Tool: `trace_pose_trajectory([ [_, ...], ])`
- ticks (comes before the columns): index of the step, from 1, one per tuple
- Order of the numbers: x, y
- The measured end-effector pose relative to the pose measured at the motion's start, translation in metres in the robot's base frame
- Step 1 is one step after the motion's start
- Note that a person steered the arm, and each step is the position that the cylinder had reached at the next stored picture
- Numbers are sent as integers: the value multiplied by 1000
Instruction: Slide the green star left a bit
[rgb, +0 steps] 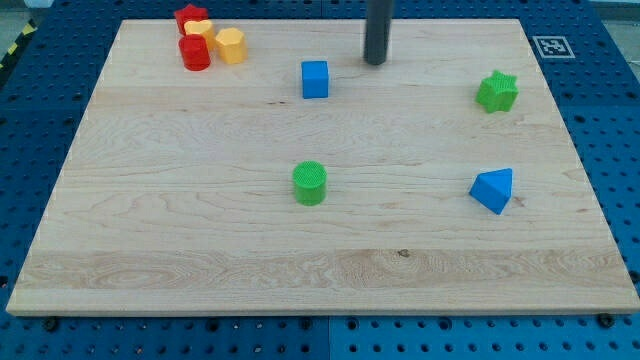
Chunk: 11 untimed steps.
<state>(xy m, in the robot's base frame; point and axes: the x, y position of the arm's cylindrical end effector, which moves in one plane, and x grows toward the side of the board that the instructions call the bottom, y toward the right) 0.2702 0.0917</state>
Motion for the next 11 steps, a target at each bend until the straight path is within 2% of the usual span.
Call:
trace_pose_trajectory([
  [2,15,147],
  [3,60,205],
  [4,77,215],
  [5,77,208],
  [8,87,138],
  [11,87,130],
])
